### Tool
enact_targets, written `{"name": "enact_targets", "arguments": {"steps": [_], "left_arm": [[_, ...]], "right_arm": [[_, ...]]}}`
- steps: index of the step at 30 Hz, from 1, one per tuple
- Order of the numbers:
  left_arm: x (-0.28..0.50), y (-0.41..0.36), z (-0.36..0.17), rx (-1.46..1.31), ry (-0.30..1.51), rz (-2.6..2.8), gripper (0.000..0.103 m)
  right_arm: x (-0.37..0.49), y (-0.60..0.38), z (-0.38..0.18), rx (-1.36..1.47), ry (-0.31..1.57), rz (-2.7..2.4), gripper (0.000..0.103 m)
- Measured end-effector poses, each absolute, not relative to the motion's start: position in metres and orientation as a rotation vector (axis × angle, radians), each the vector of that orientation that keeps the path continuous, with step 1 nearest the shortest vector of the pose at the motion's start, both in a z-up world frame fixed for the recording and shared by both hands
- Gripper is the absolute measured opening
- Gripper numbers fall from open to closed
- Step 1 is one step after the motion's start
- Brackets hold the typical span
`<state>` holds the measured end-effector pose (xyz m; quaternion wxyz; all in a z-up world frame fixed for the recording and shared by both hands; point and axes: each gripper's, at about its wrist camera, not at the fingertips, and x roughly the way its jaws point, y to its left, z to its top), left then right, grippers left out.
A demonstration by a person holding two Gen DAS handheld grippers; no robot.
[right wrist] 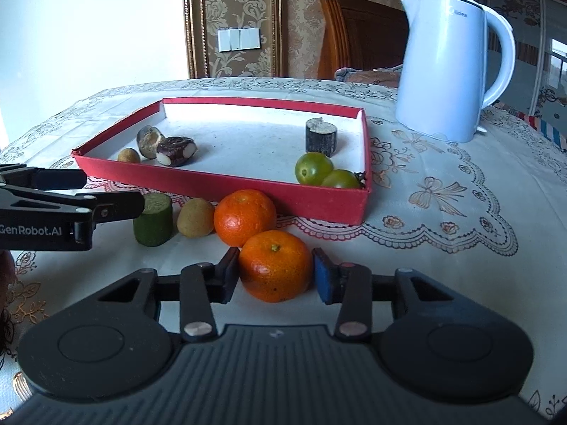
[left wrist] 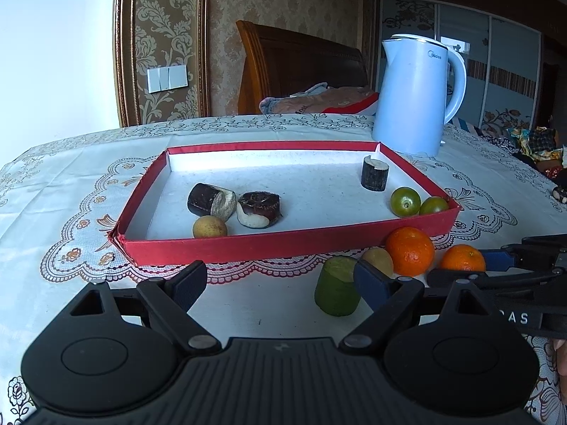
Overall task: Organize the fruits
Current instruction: 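Close the right tool on an orange while the left tool closes on the green cucumber chunk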
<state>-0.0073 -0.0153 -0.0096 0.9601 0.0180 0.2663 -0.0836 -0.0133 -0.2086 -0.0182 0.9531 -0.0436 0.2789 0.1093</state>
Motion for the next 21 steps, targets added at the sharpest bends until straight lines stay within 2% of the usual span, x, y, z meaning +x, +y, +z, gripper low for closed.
{"name": "enact_targets", "arguments": {"steps": [7, 20, 21], "left_arm": [[-0.017, -0.037, -0.014, 0.150, 0.515, -0.234, 0.090], [0.002, -0.049, -0.021, 0.191, 0.609, -0.148, 0.090], [0.002, -0.050, -0.021, 0.190, 0.608, -0.148, 0.086]], "right_arm": [[-0.009, -0.234, -0.018, 0.047, 0.569, 0.165, 0.040], [-0.008, -0.233, -0.020, 0.035, 0.570, 0.167, 0.043], [-0.008, -0.232, -0.019, 0.032, 0.570, 0.166, 0.043]]}}
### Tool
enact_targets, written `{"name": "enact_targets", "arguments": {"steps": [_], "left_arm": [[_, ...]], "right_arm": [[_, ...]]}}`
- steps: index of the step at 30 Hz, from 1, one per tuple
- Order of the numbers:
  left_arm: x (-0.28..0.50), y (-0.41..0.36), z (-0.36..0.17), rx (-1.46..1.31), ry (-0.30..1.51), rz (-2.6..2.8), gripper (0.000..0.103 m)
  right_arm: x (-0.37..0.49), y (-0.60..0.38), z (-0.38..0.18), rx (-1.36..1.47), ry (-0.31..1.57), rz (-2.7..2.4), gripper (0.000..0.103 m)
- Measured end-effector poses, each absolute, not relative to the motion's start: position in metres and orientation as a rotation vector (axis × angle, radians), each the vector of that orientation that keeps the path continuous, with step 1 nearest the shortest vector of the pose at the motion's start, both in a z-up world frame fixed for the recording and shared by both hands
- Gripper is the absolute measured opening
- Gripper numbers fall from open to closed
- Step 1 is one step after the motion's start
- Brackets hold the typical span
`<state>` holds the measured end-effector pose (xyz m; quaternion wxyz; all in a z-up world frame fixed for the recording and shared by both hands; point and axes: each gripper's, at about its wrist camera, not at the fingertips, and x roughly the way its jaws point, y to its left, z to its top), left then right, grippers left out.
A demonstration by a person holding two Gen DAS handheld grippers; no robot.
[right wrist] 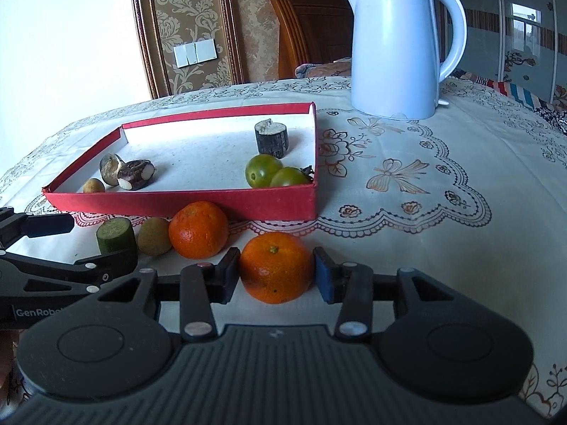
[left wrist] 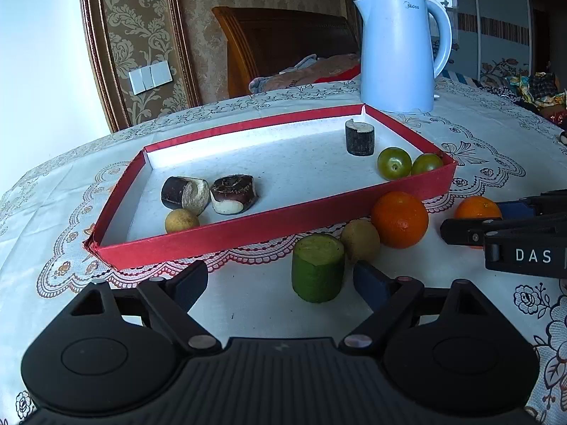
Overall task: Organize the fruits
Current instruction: 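Close the right tool on an orange while the left tool closes on the green cucumber chunk, then lift and carry the orange and cucumber chunk toward the red tray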
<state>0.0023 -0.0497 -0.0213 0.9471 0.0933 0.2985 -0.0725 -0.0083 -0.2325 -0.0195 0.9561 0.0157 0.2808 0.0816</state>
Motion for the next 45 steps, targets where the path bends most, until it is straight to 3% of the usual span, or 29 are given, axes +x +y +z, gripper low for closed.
{"name": "enact_targets", "arguments": {"steps": [6, 9, 11, 45], "left_arm": [[0.002, -0.052, -0.023, 0.174, 0.625, -0.198, 0.050], [-0.002, -0.055, -0.024, 0.186, 0.620, -0.229, 0.035], [-0.003, -0.056, -0.024, 0.187, 0.618, -0.245, 0.031], [-0.017, -0.037, -0.006, 0.075, 0.497, -0.224, 0.031]], "right_arm": [[-0.008, -0.228, -0.019, 0.007, 0.572, 0.158, 0.043], [-0.009, -0.226, -0.019, 0.000, 0.571, 0.155, 0.043], [-0.009, -0.225, -0.019, -0.008, 0.571, 0.155, 0.044], [-0.021, -0.224, -0.003, -0.015, 0.446, 0.164, 0.041]]}}
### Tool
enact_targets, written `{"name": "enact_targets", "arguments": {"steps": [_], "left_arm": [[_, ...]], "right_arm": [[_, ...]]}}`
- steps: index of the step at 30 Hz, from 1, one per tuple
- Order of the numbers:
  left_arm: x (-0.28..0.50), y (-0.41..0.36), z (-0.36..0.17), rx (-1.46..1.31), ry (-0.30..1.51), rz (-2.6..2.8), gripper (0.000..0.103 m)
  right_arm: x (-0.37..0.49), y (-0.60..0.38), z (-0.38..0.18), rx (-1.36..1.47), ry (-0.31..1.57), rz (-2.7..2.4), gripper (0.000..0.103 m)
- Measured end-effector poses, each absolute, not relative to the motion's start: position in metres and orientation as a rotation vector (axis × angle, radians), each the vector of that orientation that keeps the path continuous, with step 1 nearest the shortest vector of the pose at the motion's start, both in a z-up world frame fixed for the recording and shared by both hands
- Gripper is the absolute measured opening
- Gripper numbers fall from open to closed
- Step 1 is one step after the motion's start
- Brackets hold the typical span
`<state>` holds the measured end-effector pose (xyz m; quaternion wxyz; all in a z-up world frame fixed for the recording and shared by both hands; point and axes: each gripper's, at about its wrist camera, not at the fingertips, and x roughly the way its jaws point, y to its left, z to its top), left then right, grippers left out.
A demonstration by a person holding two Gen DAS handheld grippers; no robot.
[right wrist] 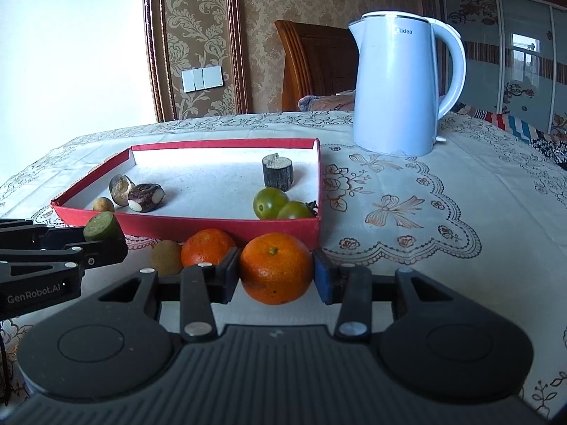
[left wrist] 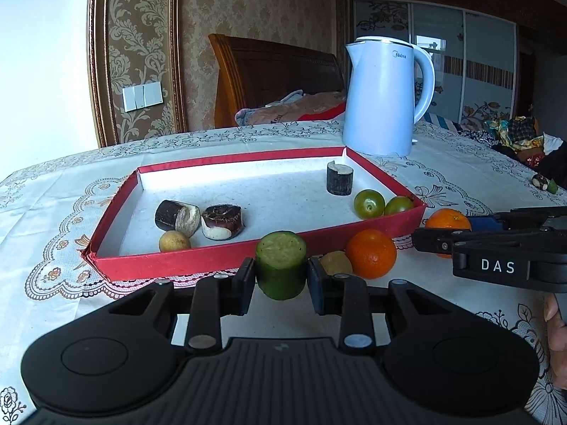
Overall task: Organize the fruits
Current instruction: 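Lift and carry the orange and cucumber chunk toward the red tray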
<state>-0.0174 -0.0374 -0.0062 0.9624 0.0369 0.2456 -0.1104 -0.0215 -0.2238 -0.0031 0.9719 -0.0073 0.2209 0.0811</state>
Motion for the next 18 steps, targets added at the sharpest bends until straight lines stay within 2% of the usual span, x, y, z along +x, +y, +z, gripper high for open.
{"name": "enact_targets", "arguments": {"steps": [18], "left_arm": [[0.016, -0.033, 0.008, 0.053, 0.493, -0.185, 0.031]], "right_arm": [[0.014, -0.197, 0.022, -0.077, 0.390, 0.154, 0.041]]}}
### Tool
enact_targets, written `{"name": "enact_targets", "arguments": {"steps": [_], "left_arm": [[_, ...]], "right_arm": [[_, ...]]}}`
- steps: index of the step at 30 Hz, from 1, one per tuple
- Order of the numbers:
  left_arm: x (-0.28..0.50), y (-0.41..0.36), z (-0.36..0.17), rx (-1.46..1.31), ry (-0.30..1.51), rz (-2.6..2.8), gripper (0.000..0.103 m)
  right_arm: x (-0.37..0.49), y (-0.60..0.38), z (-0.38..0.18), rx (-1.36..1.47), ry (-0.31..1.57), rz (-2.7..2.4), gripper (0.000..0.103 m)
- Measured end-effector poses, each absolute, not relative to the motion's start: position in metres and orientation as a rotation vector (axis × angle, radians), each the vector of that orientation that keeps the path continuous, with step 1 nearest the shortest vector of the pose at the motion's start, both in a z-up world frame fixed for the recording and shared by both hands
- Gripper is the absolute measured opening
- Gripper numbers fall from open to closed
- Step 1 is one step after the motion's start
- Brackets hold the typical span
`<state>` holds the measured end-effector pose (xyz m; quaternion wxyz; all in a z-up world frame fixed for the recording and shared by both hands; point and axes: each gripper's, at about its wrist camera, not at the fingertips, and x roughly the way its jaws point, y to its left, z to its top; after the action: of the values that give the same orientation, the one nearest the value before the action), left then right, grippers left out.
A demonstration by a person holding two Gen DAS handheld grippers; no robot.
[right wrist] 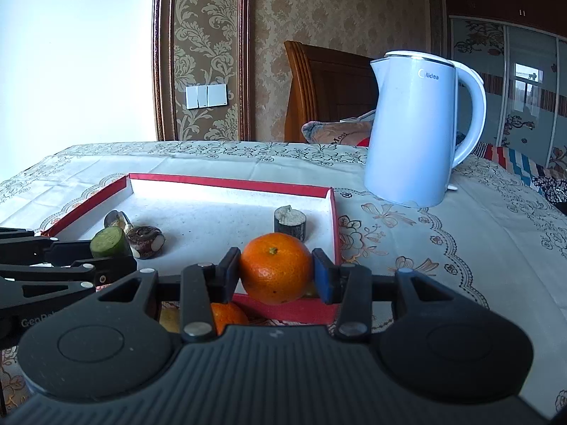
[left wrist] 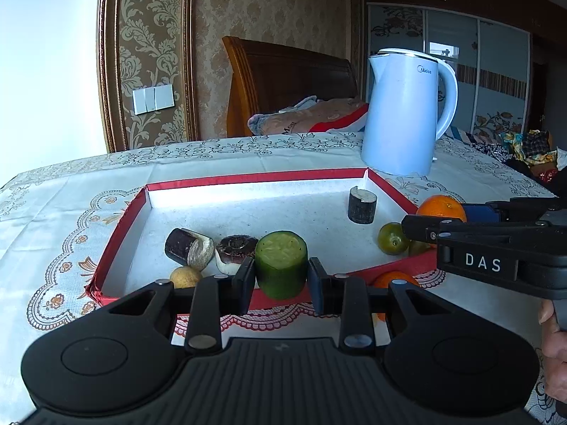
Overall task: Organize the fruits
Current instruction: 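Lower the cucumber chunk into the tray and open the left tool while the right tool releases the orange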
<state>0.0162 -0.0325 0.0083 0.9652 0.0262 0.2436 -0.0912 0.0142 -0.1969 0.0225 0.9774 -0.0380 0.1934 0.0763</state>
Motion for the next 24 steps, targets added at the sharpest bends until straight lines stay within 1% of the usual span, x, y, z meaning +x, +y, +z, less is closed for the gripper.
{"name": "enact_targets", "arguments": {"steps": [13, 24], "left_arm": [[0.050, -0.029, 0.014, 0.035, 0.502, -0.149, 0.031], [0.104, -0.012, 0.015, 0.004, 0.536, -0.060, 0.031]], "right_arm": [[0.045, -0.186, 0.023, -0.101, 0.407, 0.131, 0.041], [0.109, -0.166, 0.020, -0.061, 0.510, 0.150, 0.041]]}}
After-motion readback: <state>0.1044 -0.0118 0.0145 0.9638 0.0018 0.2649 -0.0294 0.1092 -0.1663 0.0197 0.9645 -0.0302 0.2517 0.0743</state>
